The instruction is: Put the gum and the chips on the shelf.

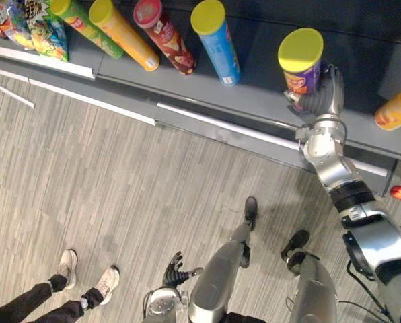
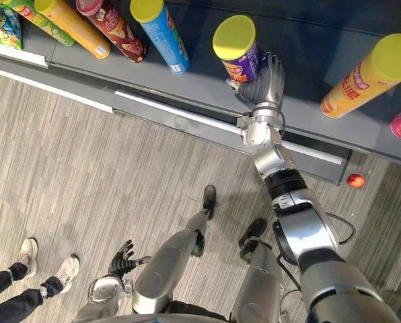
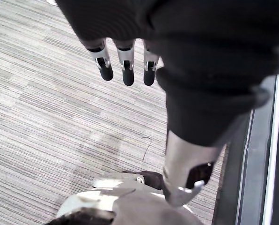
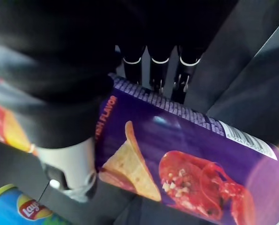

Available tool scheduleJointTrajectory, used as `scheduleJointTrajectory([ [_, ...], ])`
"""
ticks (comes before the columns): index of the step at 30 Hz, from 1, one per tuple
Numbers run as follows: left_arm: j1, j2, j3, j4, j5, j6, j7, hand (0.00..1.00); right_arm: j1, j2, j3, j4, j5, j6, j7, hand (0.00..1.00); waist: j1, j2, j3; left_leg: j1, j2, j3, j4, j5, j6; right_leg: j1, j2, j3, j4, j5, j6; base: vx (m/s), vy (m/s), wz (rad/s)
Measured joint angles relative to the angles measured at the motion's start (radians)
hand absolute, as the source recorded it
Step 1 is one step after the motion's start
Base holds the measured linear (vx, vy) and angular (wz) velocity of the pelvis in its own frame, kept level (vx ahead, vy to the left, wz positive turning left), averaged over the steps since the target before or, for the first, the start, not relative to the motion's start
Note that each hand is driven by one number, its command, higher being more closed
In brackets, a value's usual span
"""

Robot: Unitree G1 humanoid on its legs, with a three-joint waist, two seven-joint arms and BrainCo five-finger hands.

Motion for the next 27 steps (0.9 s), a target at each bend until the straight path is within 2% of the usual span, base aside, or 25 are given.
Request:
scheduleJointTrajectory([
  [8,-0.002,-0.006,-0.008,0.007,0.0,0.0,0.002,0.0,-0.001,0.038,-0.029,0.0,0.0,-0.007,-0.009,1.0,0.004,0.013,-0.009,0.0,0.0,-0.001,0.0,0.001,-0.002,-0.005,-0.003,-0.001,0.012,-0.004,-0.005,0.0,-0.045,0.0],
  [19,-0.003,-0.006,-0.011,0.007,0.0,-0.001,0.002,0.0,-0.001,0.038,-0.03,0.0,-0.001,-0.007,-0.011,1.0,0.005,0.014,-0.01,0.0,-0.001,0.0,0.0,0.002,-0.001,-0.005,-0.005,-0.002,0.015,-0.004,-0.005,0.01,-0.036,0.0],
  [20,-0.003,-0.006,-0.011,0.007,0.0,-0.001,0.002,0.0,-0.001,0.038,-0.03,0.0,-0.001,-0.007,-0.011,0.0,0.005,0.014,-0.01,0.0,-0.001,0.0,0.0,0.002,-0.001,-0.005,-0.005,-0.002,0.015,-0.004,-0.005,0.02,-0.044,0.0],
  [27,-0.005,-0.006,-0.011,0.011,0.002,-0.002,0.0,0.0,-0.001,0.037,-0.032,0.0,0.0,-0.011,-0.021,0.0,0.005,0.014,-0.01,0.0,-0.004,-0.001,0.0,0.002,-0.001,-0.009,-0.011,-0.002,0.028,-0.013,-0.003,0.01,-0.044,0.01],
])
